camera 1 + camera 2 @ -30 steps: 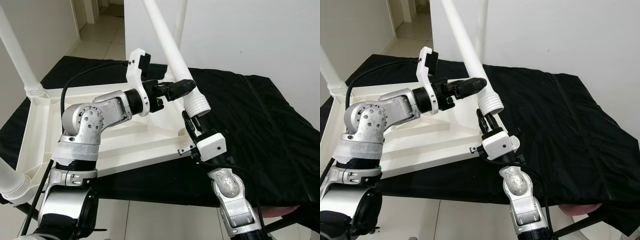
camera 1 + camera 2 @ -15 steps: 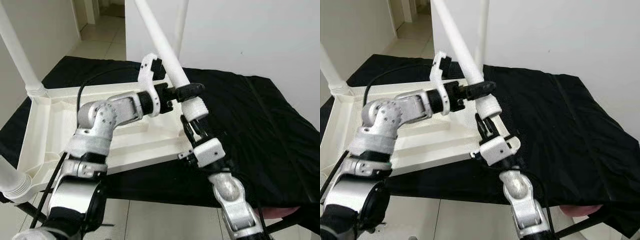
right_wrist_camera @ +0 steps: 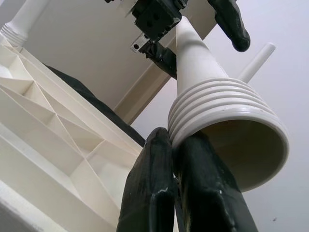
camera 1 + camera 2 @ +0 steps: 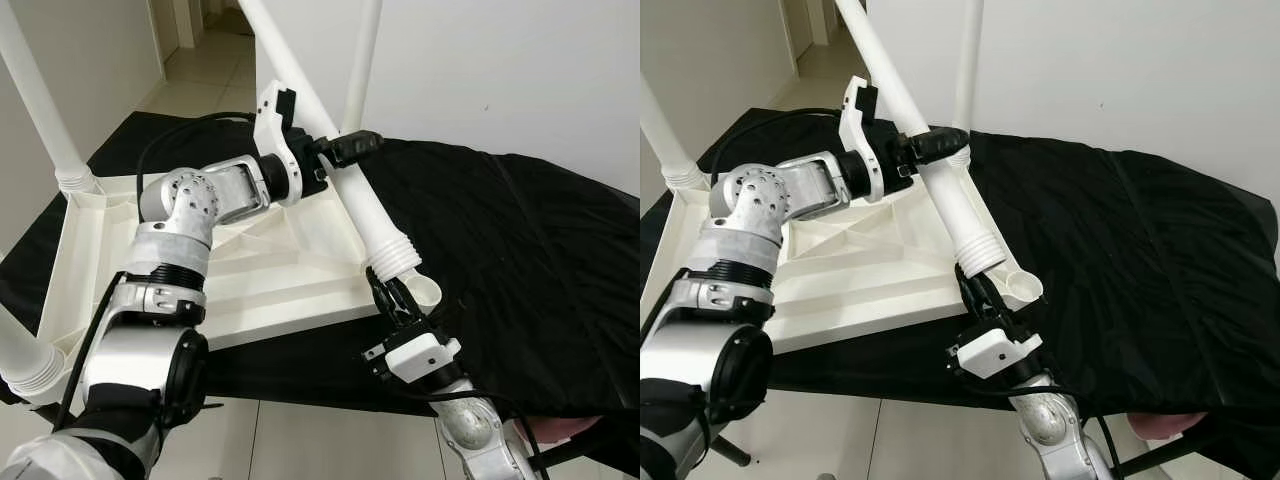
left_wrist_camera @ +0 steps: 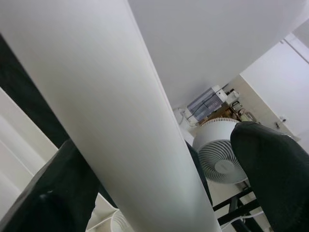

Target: Building children table

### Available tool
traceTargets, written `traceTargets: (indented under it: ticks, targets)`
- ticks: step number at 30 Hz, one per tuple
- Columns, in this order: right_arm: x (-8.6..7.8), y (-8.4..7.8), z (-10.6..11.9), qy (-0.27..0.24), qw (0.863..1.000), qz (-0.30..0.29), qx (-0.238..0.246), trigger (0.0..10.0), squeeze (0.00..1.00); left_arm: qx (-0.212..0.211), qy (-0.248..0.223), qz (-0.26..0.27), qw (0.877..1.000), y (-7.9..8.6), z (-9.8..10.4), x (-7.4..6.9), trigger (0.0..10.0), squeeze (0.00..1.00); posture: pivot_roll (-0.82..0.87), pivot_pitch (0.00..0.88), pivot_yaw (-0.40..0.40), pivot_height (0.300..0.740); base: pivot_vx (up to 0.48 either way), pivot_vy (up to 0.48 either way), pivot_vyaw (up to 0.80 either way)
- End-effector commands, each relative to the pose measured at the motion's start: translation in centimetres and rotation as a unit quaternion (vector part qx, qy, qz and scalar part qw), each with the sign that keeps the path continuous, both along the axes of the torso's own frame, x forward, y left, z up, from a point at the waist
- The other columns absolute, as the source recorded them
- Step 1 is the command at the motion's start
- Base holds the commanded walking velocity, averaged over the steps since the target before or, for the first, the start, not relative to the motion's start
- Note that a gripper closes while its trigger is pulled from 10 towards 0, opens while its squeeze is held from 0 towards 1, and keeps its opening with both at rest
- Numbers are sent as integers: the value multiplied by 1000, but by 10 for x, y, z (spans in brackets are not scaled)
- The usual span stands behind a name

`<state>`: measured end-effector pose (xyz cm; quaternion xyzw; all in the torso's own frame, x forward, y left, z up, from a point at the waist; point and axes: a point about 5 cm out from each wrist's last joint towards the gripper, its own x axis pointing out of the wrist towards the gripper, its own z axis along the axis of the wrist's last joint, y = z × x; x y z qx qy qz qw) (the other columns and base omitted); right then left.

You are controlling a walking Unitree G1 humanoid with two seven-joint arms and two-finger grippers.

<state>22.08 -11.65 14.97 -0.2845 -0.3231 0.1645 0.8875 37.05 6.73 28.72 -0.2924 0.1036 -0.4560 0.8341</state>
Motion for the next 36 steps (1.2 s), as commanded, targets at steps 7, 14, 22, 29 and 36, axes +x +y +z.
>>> traceTargets:
  ticks: [7,14,22,29,36]
  targets:
    - [-2,-4,-5,-8,1000,-9,-19,10000,0,-19,16,10,1000,1,7,7,0,0,-20,0,-42,740,0,0,0]
    - [-2,-3,-4,-16,1000,-6,-19,10000,0,-38,34,-15,999,-3,9,5,0,0,-17,0,-45,740,0,0,0]
    - [-6,-5,-4,-41,999,-21,9,10000,1000,-81,72,-14,994,3,12,10,0,0,-10,0,-49,740,0,0,0]
    - [-14,-15,-15,-38,997,-54,30,10000,1000,-76,81,-11,994,6,10,11,0,0,-4,0,-43,740,0,0,0]
    - [-23,-24,-27,-25,997,-76,20,10000,1000,-72,84,5,994,10,11,15,0,0,-6,0,-38,740,0,0,0]
